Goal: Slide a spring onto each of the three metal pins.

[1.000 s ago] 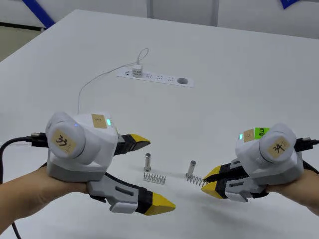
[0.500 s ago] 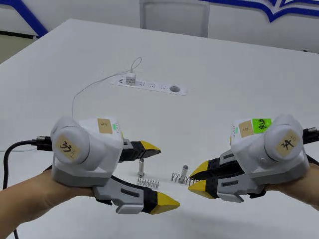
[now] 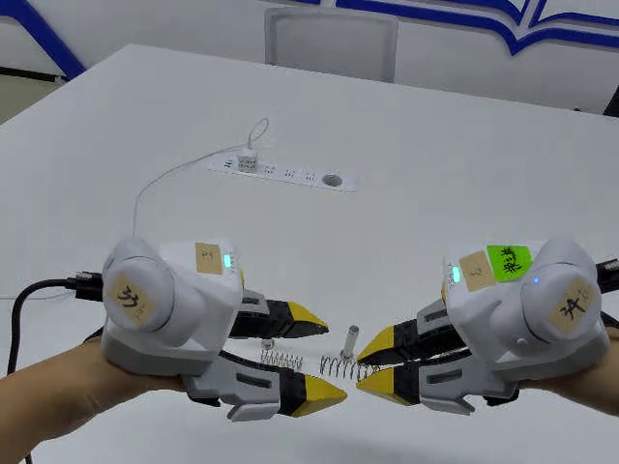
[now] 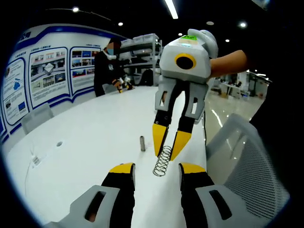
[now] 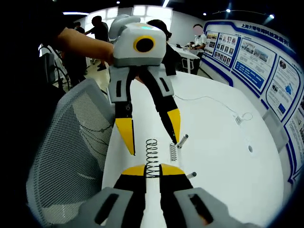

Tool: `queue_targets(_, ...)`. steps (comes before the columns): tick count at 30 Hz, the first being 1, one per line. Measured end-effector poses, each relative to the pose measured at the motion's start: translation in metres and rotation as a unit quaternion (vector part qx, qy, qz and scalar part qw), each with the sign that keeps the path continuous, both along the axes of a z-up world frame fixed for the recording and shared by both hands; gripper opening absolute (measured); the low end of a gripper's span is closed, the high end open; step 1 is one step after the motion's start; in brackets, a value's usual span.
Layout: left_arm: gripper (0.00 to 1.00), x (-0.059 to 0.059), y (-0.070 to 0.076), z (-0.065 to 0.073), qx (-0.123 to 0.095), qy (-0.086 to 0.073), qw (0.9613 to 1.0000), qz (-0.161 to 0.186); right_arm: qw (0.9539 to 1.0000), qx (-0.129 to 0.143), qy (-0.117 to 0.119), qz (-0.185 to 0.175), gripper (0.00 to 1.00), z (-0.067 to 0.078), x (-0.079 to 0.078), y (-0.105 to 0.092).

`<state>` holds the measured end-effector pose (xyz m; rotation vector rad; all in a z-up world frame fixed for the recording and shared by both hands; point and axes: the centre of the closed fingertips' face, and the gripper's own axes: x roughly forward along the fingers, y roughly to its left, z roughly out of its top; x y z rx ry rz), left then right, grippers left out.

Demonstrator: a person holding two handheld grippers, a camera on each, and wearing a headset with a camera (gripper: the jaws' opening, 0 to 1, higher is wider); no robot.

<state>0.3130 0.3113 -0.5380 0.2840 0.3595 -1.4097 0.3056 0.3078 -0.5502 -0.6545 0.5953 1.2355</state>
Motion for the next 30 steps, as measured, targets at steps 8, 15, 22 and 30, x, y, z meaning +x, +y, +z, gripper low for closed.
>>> queue_targets(8,0.25,-0.004,-0.0027,-0.0033,0.004,0.004,0.9999,-0.012,0.9999,0.001,-0.004,0.012,0.1,0.0027,-0.0024,0.0039)
queue_targets(15,0.13,-0.0051,-0.0032,-0.0088,0.018,-0.005,0.9996,-0.02,0.9998,-0.002,-0.006,0.016,0.1,0.0021,-0.0009,0.0042)
queue_targets(22,0.11,-0.0057,-0.0025,-0.0086,0.029,-0.019,0.999,-0.03,0.9997,-0.006,-0.011,0.021,0.1,0.0028,-0.001,0.0047)
queue_targets(30,0.1,-0.0056,-0.0041,-0.0031,0.031,-0.053,0.9974,-0.038,0.9989,-0.009,-0.032,0.033,0.12,0.0046,0.0015,0.003)
